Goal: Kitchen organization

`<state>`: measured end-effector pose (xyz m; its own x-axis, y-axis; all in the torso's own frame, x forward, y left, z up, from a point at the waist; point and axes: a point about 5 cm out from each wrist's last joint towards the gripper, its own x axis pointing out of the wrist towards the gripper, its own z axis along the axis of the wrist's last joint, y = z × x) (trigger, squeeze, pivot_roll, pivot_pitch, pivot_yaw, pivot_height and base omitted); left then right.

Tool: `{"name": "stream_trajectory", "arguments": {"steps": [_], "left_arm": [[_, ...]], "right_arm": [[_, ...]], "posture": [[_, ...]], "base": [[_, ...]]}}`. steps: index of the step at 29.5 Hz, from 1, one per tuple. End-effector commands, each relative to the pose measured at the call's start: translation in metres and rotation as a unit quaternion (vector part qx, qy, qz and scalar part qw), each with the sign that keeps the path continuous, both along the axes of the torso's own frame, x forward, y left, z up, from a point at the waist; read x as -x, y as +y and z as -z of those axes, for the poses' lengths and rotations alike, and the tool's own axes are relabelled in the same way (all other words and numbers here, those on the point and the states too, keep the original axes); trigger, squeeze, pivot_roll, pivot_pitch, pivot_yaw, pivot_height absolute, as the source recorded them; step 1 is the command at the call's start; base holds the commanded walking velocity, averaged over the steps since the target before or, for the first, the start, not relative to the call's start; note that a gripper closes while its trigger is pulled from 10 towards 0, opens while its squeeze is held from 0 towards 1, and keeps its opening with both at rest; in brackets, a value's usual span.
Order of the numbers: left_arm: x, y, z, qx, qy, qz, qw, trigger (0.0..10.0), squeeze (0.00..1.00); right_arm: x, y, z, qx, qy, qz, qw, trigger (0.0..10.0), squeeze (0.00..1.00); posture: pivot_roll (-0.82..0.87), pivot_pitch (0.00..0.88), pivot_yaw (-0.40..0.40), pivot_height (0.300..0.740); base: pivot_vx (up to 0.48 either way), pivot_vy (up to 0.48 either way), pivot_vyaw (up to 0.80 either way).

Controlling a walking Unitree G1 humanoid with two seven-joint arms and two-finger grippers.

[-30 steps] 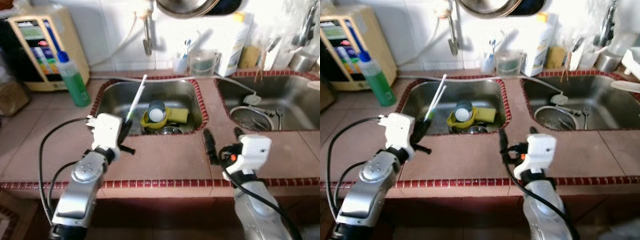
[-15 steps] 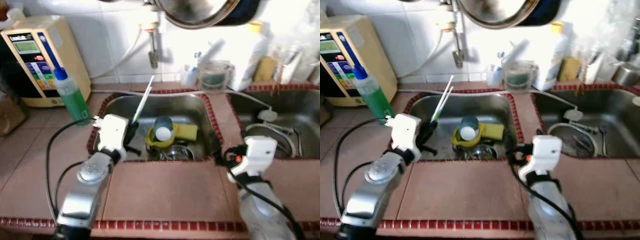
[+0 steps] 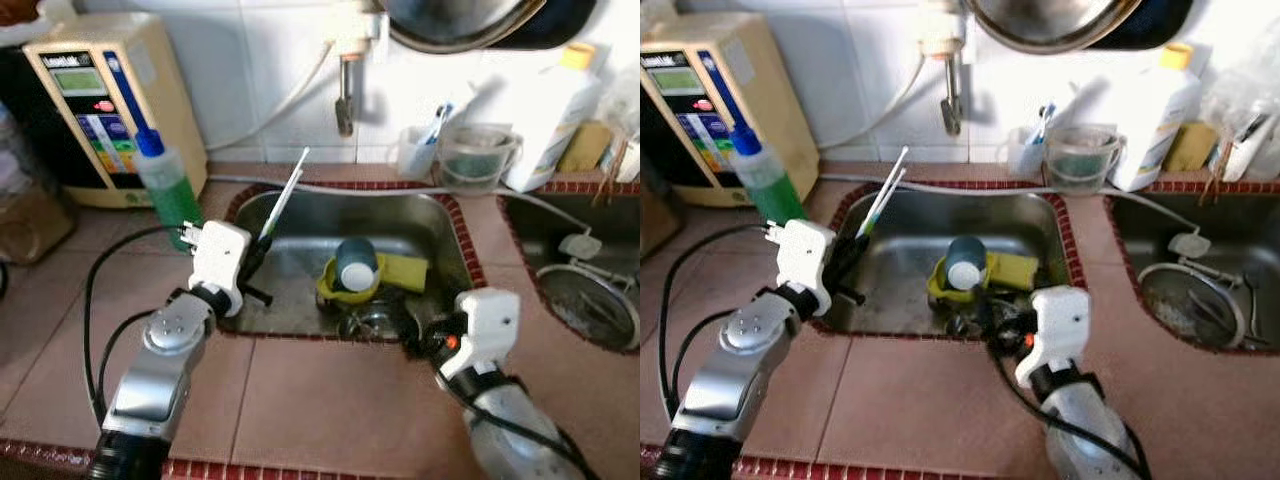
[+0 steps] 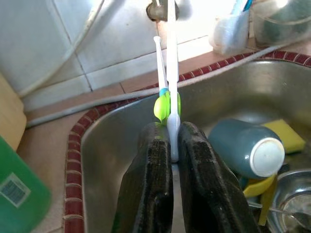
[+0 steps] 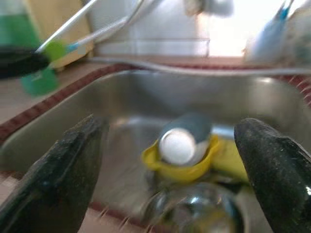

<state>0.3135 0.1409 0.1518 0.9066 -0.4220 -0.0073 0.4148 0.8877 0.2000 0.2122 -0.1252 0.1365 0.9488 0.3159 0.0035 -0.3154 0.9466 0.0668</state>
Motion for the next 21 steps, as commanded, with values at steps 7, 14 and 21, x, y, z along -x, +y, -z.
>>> {"name": "stream_trajectory", "arguments": {"steps": [7, 14, 21], "left_arm": [[-0.012, -0.010, 0.004, -0.041, -0.003, 0.056, 0.998, 10.0, 0.00], [-0.015, -0.022, 0.014, -0.063, 0.003, 0.105, 0.992, 10.0, 0.00], [-0.024, -0.021, 0.021, -0.078, 0.013, 0.117, 0.990, 10.0, 0.00]], "right_arm": [[0.015, 0.005, -0.008, -0.007, 0.015, -0.030, 0.999, 10.0, 0.00], [0.031, 0.009, -0.015, -0.024, 0.031, -0.039, 0.998, 10.0, 0.00], [0.047, 0.012, -0.019, -0.041, 0.056, -0.039, 0.997, 10.0, 0.00]], "posture": [[-0.18, 0.157, 0.083, 0.740], [-0.20, 0.215, 0.101, 0.740], [-0.22, 0.265, 0.116, 0.740]], "base": [[0.000, 0.000, 0.00], [0.000, 0.000, 0.00], [0.000, 0.000, 0.00]]}}
